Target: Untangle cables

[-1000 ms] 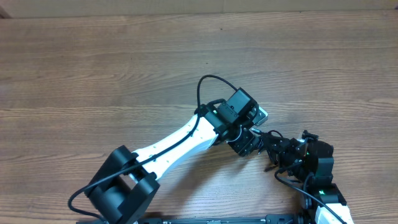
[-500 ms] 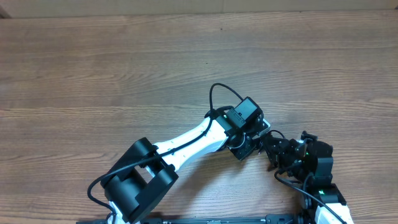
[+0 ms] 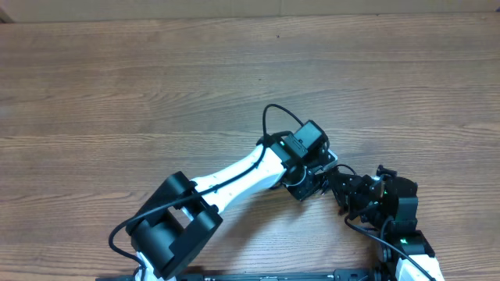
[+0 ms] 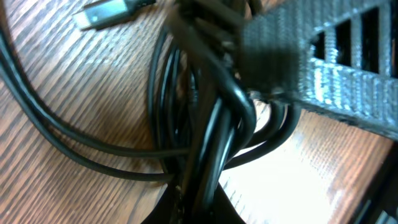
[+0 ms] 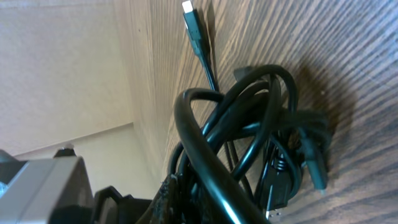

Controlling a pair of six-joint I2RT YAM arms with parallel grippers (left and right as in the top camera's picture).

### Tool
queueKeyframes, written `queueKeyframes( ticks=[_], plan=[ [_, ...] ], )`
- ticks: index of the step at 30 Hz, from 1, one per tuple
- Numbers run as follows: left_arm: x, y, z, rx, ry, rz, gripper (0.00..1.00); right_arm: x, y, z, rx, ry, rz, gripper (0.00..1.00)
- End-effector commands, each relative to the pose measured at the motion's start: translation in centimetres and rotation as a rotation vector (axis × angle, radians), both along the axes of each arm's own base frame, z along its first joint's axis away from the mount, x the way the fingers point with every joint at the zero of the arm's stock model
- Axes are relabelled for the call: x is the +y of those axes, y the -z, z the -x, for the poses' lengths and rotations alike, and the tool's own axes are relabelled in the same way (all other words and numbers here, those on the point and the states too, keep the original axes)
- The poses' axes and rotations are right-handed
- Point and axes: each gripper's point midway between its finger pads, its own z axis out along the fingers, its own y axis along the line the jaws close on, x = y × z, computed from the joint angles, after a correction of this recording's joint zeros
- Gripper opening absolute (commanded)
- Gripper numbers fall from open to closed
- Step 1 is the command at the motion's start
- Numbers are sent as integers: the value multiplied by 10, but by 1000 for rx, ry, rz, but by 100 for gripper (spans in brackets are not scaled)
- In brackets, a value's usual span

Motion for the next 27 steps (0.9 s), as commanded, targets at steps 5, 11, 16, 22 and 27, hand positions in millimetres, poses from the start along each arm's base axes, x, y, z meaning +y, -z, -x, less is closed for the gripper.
queueKeyframes(
  ticks=[5, 11, 16, 22, 27],
  plan=[
    [21, -30, -39, 53, -152, 58, 4, 6, 37, 29, 58, -120, 70, 15],
    [24, -62, -47, 60, -149, 163, 4, 13, 6, 11, -71, -203, 103, 23],
    [28, -72, -54, 48, -166, 191, 4, 22, -18, 3, -133, -247, 67, 29],
    [13, -86, -36, 94, -22, 314, 4, 27, -40, -7, -255, -279, 60, 40],
    [11, -88, -34, 94, 6, 333, 4, 28, -56, -16, -372, -292, 96, 44]
  ],
)
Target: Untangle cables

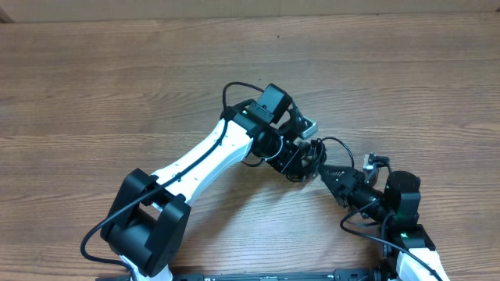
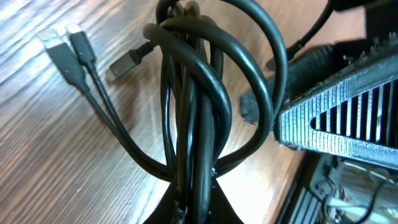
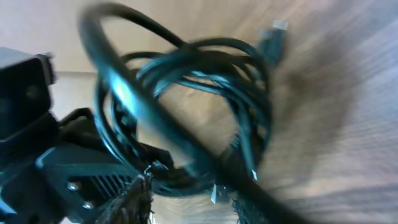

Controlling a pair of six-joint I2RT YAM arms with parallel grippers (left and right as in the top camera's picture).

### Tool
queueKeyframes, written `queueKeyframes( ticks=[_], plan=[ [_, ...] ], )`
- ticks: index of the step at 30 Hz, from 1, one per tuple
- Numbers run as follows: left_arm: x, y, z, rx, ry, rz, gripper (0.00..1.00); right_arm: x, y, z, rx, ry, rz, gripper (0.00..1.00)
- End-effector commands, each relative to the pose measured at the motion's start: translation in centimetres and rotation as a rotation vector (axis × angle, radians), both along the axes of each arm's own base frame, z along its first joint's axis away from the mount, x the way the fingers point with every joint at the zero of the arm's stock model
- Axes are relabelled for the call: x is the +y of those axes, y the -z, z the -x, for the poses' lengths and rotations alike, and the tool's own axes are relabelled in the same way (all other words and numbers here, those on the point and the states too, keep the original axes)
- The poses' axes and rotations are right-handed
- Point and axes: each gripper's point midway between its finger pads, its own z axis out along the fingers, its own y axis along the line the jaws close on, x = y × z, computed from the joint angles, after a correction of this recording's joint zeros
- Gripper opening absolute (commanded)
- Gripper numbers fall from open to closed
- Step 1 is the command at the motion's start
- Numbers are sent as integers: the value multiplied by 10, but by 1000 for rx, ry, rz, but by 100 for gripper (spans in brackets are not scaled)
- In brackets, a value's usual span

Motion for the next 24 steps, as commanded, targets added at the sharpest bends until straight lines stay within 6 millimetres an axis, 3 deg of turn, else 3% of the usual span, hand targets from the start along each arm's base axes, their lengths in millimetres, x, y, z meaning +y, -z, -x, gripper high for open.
queueKeyframes(
  ticks=[1, 6, 16, 18, 24],
  plan=[
    [-11, -29, 3, -34, 68, 112, 4, 4, -22, -8, -125, -38, 27, 45],
    [-15, -33, 6, -18, 81, 138, 4, 4, -38, -15, -212, -37, 26, 50],
    [-18, -33, 11, -18, 93, 139, 4, 13, -45, -14, -232, -59, 5, 50],
    [-21, -33, 14, -20, 105, 141, 4, 15, -48, -14, -240, -60, 0, 49],
    [-24, -33, 17, -22, 114, 140, 4, 9, -40, -20, -199, 10, 17, 31]
  ],
)
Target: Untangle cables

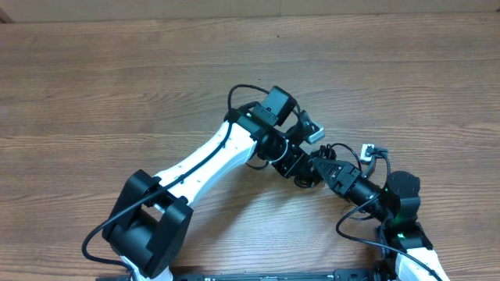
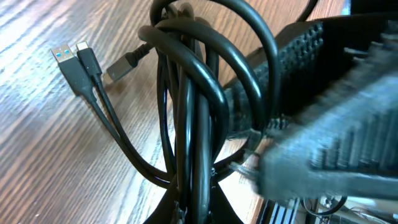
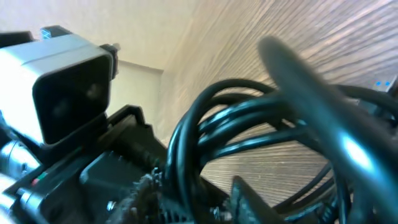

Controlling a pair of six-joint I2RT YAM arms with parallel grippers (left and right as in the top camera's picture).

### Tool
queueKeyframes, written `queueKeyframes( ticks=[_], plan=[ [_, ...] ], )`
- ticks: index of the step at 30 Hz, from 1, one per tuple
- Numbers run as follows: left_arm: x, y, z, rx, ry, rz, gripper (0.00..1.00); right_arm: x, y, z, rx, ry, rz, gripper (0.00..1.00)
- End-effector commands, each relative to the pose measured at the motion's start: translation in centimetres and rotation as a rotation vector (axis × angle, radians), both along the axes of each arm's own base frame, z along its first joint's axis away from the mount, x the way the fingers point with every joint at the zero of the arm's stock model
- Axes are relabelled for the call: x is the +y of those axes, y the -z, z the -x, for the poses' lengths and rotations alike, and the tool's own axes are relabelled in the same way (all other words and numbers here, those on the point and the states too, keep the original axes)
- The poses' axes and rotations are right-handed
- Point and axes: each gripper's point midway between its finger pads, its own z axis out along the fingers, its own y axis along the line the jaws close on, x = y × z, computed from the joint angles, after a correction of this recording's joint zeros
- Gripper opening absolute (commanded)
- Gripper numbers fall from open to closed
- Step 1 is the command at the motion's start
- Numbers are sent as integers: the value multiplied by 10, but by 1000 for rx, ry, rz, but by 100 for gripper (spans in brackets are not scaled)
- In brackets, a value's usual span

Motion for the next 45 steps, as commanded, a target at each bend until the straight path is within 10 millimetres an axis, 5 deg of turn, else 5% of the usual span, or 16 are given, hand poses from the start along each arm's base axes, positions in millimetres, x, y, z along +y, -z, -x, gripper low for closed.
queueKeyframes(
  ticks=[1, 7, 18, 21, 26, 30, 36, 45],
  plan=[
    [-9, -24, 2, -40, 42, 72, 4, -5, -9, -10, -17, 51, -2, 27],
    [-12, -25, 5, -39, 51, 76, 4, -5, -9, -10, -16, 58, 1, 14],
    [-22, -26, 14, -52, 82, 89, 4, -5, -8, -10, 3, 59, -15, 13],
    [-24, -27, 14, -58, 87, 94, 4, -5, -5, -10, 13, 59, -14, 4],
    [-23, -26, 14, -60, 85, 88, 4, -5, 1, -10, 38, 60, -10, 4],
    [-19, -26, 9, -25, 40, 76, 4, -12, 20, -11, 114, 105, 18, 4],
    [1, -22, -4, 11, -21, 45, 4, -31, 75, 4, 384, 231, 77, 4],
    [36, -22, -45, 11, -150, 44, 4, -35, 98, 23, 504, 237, 114, 4]
  ],
)
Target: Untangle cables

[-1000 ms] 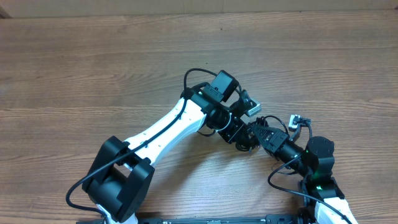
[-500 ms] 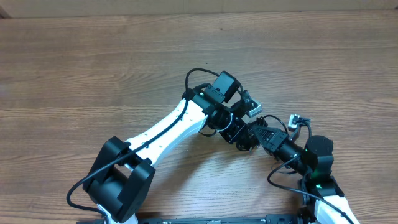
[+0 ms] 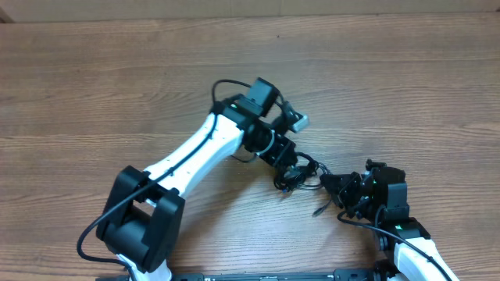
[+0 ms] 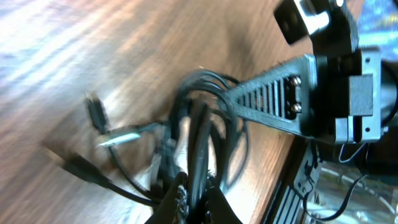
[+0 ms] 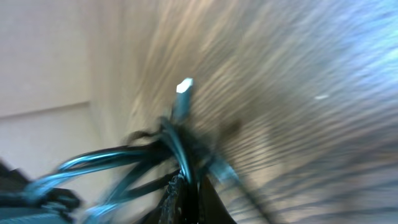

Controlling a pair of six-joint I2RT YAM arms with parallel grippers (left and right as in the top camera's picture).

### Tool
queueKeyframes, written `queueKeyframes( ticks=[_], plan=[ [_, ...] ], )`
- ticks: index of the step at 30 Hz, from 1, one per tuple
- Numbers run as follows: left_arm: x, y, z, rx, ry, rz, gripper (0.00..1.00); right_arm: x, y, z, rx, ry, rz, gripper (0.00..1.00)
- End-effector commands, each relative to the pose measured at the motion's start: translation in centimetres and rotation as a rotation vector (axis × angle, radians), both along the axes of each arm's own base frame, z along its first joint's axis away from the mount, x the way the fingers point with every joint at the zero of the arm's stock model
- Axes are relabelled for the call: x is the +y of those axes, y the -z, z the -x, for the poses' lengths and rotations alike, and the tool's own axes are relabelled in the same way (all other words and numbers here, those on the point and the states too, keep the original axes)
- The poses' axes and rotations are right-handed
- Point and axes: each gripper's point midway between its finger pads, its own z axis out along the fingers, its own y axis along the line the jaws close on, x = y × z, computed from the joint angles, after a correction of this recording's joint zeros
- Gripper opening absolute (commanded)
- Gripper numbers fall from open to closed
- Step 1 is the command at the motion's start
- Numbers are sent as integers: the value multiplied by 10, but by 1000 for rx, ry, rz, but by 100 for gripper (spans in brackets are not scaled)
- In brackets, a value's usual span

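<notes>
A knot of black cables (image 3: 298, 172) hangs stretched between my two grippers above the wooden table (image 3: 117, 94). My left gripper (image 3: 283, 165) is shut on several strands at the knot's left; in its wrist view the gripper (image 4: 194, 194) pinches them, and the loops (image 4: 205, 118) and loose plugs (image 4: 117, 137) spread beyond. At the knot's right, my right gripper (image 3: 332, 184) is shut on a strand. In the blurred right wrist view, this gripper (image 5: 186, 190) clamps a cable, with a plug tip (image 5: 184, 85) sticking up behind. One cable end (image 3: 319, 209) trails toward the table's front.
The left arm (image 3: 195, 156) reaches diagonally from the front left across the table's middle. The right arm's base (image 3: 406, 242) sits at the front right corner. The right gripper's ribbed finger (image 4: 273, 102) shows in the left wrist view, close to the loops.
The right gripper, then pushed in among the loops beside the left gripper, now sits farther right and is shut on a strand. The left gripper has shifted up and left. The knot is drawn out between them.
Both grippers were first packed together on the bundle near the front right. Then the left gripper held the bundle farther up and left, with the right one apart. The right fingers then reached into the loops. Now each gripper holds strands and the knot spans them.
</notes>
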Motion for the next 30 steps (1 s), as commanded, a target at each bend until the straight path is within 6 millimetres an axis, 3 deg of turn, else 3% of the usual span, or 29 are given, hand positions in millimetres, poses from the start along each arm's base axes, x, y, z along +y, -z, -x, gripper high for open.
queueKeyframes(
  ticks=[1, 7, 12, 19, 23, 26, 30],
  plan=[
    [9, -23, -20, -41, -41, 55, 4, -8, 15, 7, 51, 34, 35, 4],
    [34, -9, -44, -70, -170, -68, 4, 16, -3, 12, -50, -150, -26, 4],
    [60, 4, -64, -105, -320, -218, 4, 22, -6, 16, -69, -202, -41, 4],
    [115, 19, -88, -94, -678, -455, 4, 2, -7, 7, -78, -128, -43, 4],
    [135, 21, -94, -63, -841, -507, 4, -17, -10, -1, -81, -51, -61, 4],
    [134, 21, -95, -26, -890, -483, 5, -23, -12, -3, -82, -26, -82, 4],
    [108, 16, -91, -13, -757, -378, 4, -15, -17, 1, -90, -68, -123, 19]
  ],
)
